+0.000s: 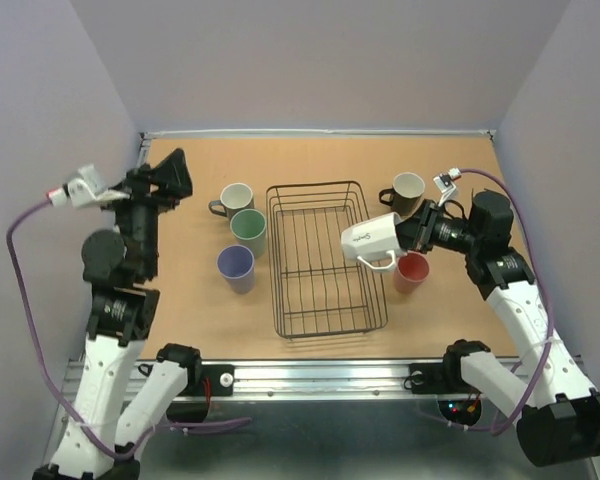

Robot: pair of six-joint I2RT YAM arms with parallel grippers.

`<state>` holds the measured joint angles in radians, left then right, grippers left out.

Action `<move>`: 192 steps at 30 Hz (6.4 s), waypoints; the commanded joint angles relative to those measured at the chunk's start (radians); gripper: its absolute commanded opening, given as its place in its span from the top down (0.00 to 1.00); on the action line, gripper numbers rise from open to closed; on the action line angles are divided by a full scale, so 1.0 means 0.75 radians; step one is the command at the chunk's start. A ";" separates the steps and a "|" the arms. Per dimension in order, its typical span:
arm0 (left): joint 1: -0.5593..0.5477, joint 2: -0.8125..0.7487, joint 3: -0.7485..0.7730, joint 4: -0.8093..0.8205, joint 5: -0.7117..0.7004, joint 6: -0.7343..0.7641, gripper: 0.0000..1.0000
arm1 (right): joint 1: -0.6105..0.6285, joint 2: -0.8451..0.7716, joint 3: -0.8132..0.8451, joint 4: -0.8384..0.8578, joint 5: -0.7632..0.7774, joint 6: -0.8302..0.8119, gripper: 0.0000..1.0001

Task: Load the cups into the dish rack

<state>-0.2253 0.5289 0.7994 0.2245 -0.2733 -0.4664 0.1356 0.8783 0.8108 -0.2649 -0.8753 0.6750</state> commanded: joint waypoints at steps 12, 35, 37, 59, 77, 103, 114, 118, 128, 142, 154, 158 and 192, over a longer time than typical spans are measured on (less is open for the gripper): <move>-0.039 0.307 -0.051 0.314 1.256 -0.405 0.01 | 0.363 0.205 0.148 1.148 -0.097 0.472 1.00; -0.469 0.234 -0.319 0.826 1.291 -0.607 0.01 | 0.523 0.359 0.128 1.437 0.173 0.493 1.00; -0.485 0.250 -0.329 0.844 1.273 -0.599 0.01 | 0.541 0.387 0.128 1.466 0.173 0.507 1.00; -0.501 0.246 -0.352 0.922 1.201 -0.548 0.03 | 0.690 0.510 0.062 1.566 0.261 0.472 1.00; -0.536 0.297 -0.395 1.179 1.240 -0.730 0.06 | 0.750 0.582 0.021 1.580 0.271 0.350 1.00; -0.557 0.230 -0.395 0.910 1.087 -0.640 1.00 | 0.774 0.586 -0.034 1.490 0.373 0.213 0.64; -0.557 0.209 -0.385 0.793 1.025 -0.583 1.00 | 0.774 0.567 -0.040 1.386 0.453 0.159 0.10; -0.557 0.191 -0.360 0.675 0.970 -0.524 1.00 | 0.774 0.543 -0.048 1.345 0.486 0.125 0.10; -0.555 0.111 -0.305 0.472 0.814 -0.446 1.00 | 0.774 0.459 -0.079 1.116 0.639 0.004 0.10; -0.555 0.107 -0.278 0.347 0.694 -0.389 1.00 | 0.774 0.365 -0.093 0.775 1.007 -0.123 0.09; -0.553 0.154 -0.233 0.214 0.608 -0.295 1.00 | 0.772 0.261 -0.108 0.566 1.377 -0.135 0.06; -0.553 0.205 -0.201 0.192 0.598 -0.252 1.00 | 0.772 0.228 -0.095 0.478 1.467 -0.139 0.06; -0.555 1.338 0.724 -0.510 0.123 0.335 1.00 | 0.772 -0.202 -0.202 0.051 1.496 -0.043 0.07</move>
<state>-0.6399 1.5269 1.2549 -0.2306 -0.1604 -0.2497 0.7139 0.7467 0.6708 -0.2131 0.2531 0.6479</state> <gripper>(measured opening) 0.890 0.929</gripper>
